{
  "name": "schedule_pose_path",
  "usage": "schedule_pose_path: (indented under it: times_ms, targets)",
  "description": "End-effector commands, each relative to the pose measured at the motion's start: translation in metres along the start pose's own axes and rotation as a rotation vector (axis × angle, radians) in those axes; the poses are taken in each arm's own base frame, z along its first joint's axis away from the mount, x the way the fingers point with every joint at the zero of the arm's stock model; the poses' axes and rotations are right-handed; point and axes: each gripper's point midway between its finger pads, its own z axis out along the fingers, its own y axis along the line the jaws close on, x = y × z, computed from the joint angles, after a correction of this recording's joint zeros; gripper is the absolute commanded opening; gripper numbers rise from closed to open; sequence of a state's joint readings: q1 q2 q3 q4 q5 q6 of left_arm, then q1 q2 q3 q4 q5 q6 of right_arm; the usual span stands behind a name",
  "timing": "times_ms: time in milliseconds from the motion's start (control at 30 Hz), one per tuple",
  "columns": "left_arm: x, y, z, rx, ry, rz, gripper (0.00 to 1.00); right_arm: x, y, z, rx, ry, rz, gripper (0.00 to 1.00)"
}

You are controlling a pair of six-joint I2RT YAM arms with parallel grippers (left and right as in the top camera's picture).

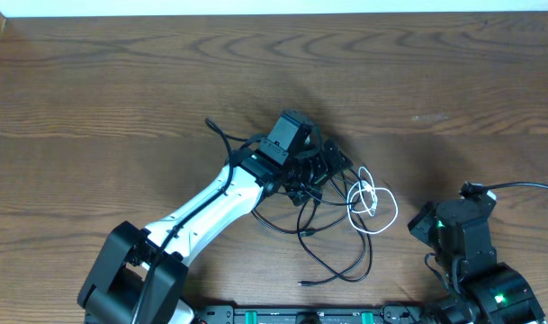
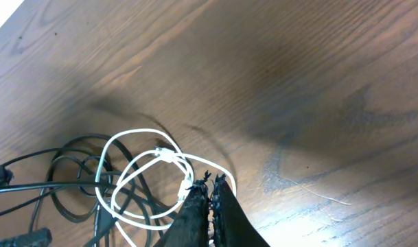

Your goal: Untangle cables

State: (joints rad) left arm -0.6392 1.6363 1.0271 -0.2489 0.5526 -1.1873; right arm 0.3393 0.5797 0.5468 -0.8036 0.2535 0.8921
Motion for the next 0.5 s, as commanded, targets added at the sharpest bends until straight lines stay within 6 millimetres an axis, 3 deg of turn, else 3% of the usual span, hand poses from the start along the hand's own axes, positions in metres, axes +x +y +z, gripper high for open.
schedule_pose_path:
  times_ms: [0, 100, 233, 467]
  targets:
    - [-0.008, -0.008, -0.004, 0.016, -0.055, -0.032, 0.96, -0.004, 0.001, -0.004, -0.002, -0.011, 0.021, 0.02]
    - [-0.009, -0.011, -0.004, 0.029, -0.058, -0.027, 0.92, -0.004, 0.001, -0.004, -0.002, -0.011, 0.021, 0.02]
    - [-0.008, -0.011, -0.004, 0.029, -0.053, -0.044, 0.65, -0.004, 0.001, -0.004, -0.002, -0.011, 0.02, 0.02]
    - [0.003, -0.015, -0.004, 0.047, 0.012, -0.046, 0.62, -0.005, 0.001, -0.004, -0.002, -0.012, 0.02, 0.03]
